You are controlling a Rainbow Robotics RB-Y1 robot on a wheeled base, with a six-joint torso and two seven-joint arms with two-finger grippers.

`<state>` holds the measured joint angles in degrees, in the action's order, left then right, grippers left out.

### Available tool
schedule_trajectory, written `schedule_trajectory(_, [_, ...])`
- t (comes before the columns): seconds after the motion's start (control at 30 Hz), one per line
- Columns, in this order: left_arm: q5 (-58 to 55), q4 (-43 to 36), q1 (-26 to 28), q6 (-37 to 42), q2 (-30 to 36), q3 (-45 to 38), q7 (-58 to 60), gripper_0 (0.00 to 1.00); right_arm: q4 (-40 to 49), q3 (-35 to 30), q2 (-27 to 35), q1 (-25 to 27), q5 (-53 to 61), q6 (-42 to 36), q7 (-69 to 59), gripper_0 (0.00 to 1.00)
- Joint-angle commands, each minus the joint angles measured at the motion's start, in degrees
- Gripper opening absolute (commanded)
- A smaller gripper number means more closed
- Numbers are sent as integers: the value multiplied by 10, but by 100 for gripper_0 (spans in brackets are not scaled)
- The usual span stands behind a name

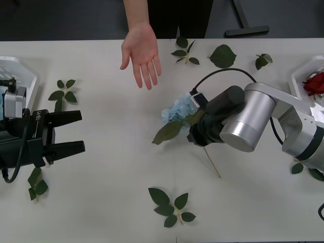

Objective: Place the red flowers into the right box and the blue flowers into the left box. If a person shows an open palm, hand one flower to the person first, then continue sorting.

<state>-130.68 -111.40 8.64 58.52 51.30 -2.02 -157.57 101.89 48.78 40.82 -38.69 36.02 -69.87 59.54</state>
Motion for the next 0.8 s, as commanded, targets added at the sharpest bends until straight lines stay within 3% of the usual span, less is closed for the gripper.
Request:
schedule_trajectory(0.03, [-9,-4,13,-5,21,5,26,100,-27,19,-22,0,-11,22,-9,89])
schedule_trajectory(0.27, [-9,-4,13,-5,21,5,26,100,-60,20,-48,0,-24,28,-2,89])
schedule_trajectory(0.37, [-9,-4,13,-5,21,5,26,100,-71,20,-56,0,-25,35,0,73])
schedule_trajectory(0.47, [-9,-4,13,-5,21,5,26,100,-73,20,-60,0,-32,36,1,45])
schedule_trajectory(0.53, [-9,-4,13,-5,21,5,26,100,-73,20,-60,0,-31,39,0,15])
schedule_trajectory(0.6, [-9,-4,13,-5,21,5,26,100,-74,20,-60,0,-30,42,-2,0])
schedule_trajectory(0.8, [-9,-4,13,-5,21,5,26,100,-74,13,-51,0,-19,55,-7,0])
